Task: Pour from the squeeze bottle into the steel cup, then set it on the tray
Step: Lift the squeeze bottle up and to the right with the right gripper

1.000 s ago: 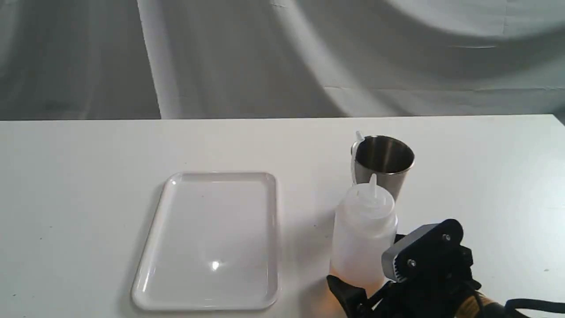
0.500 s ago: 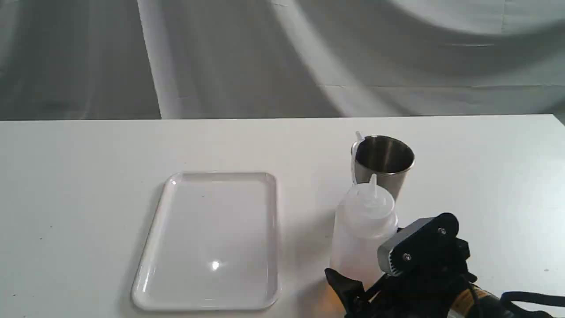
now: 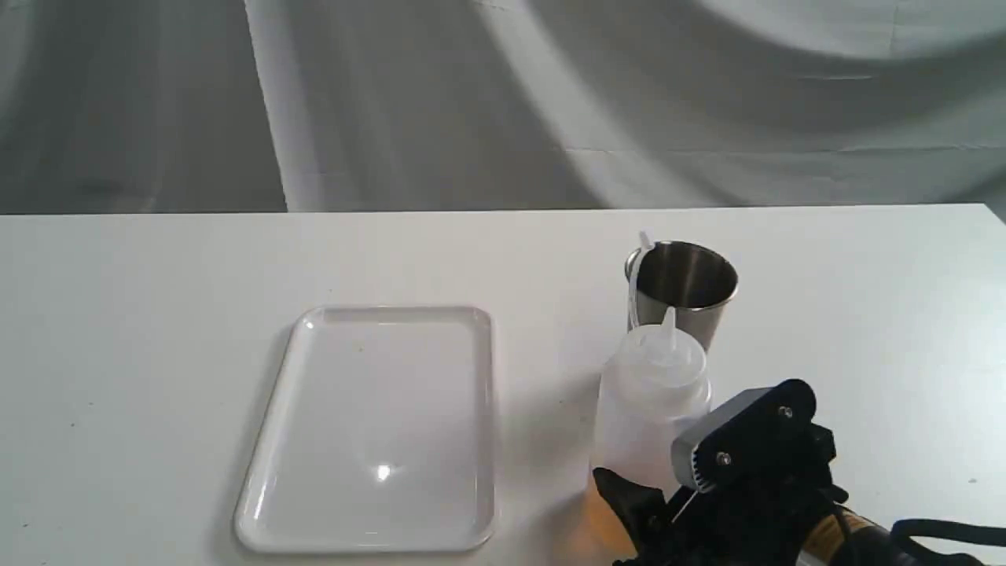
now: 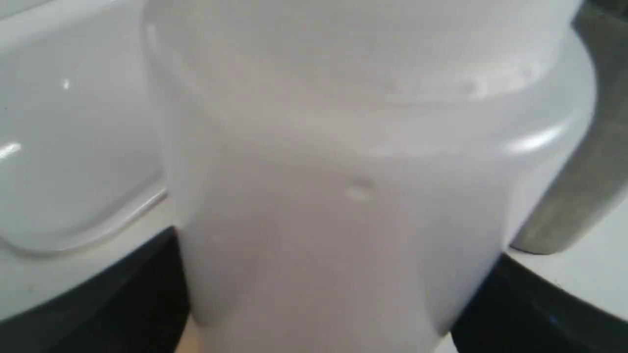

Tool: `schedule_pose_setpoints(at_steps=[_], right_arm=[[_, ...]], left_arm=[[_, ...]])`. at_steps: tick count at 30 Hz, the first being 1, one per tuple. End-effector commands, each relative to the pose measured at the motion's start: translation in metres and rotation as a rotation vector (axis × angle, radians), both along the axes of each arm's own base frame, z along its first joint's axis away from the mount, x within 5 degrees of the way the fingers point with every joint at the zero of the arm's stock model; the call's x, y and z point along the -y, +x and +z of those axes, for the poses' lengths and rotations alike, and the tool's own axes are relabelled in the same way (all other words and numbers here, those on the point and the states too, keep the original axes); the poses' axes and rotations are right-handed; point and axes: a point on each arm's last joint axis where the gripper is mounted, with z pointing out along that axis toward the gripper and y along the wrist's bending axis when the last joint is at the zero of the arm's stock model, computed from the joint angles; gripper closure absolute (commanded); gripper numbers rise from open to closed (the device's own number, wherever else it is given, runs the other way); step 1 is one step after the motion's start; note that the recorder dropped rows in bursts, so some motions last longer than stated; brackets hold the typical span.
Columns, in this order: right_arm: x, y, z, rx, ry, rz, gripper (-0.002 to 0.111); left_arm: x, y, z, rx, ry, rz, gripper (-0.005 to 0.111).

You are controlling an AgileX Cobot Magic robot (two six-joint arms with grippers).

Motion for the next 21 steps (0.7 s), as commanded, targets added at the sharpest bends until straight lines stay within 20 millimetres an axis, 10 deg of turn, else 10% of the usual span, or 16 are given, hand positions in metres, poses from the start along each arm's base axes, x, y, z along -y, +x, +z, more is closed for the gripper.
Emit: schedule_pose_setpoints(at_steps=[1, 21], right_arm=[[-0.001, 0.000, -0.001, -0.006, -0.010, 0.005, 0.065], [0.014, -0.015, 0.081, 0.060, 0.172, -0.163, 0.072]], left_arm=[[0.000, 0.000, -0.001, -0.004, -0.004, 0.000, 0.098], [0.000, 0.000, -0.001, -0.004, -0.004, 0.000, 0.098]])
